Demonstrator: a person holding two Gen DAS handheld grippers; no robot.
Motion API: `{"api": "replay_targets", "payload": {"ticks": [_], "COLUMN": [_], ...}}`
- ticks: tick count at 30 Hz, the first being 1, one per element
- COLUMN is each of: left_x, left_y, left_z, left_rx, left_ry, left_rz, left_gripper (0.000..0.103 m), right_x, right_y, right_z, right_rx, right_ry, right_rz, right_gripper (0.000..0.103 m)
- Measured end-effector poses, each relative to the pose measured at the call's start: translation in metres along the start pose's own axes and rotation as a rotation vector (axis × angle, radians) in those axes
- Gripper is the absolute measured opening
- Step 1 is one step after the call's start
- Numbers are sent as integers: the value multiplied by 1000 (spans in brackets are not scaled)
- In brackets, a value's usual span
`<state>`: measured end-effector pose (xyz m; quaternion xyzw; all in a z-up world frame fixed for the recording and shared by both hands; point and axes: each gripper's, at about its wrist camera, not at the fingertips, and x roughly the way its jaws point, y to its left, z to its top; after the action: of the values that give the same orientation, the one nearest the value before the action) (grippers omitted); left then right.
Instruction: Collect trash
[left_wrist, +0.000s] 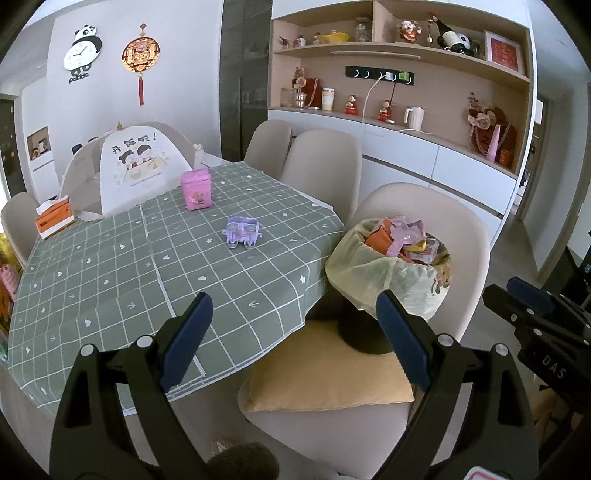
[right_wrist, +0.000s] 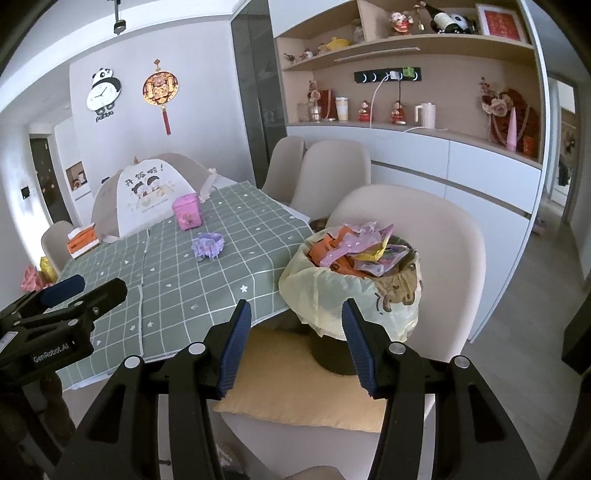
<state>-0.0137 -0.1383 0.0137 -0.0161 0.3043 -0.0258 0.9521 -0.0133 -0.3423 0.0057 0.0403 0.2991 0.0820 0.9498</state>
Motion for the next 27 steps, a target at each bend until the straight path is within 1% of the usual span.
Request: {"api": "replay_targets", "payload": {"ticks": [27], "left_x": [2], "left_y": [-6], "left_z": [2], "left_rx": [15], "left_ry": [-4], "left_rz": [-12], "left_gripper": [86], "right_x": [-1], "right_y": [-7], "right_z": [3], "right_rx": [16], "right_ry": [-8], "right_rz": [-12], "right_gripper": [49]}}
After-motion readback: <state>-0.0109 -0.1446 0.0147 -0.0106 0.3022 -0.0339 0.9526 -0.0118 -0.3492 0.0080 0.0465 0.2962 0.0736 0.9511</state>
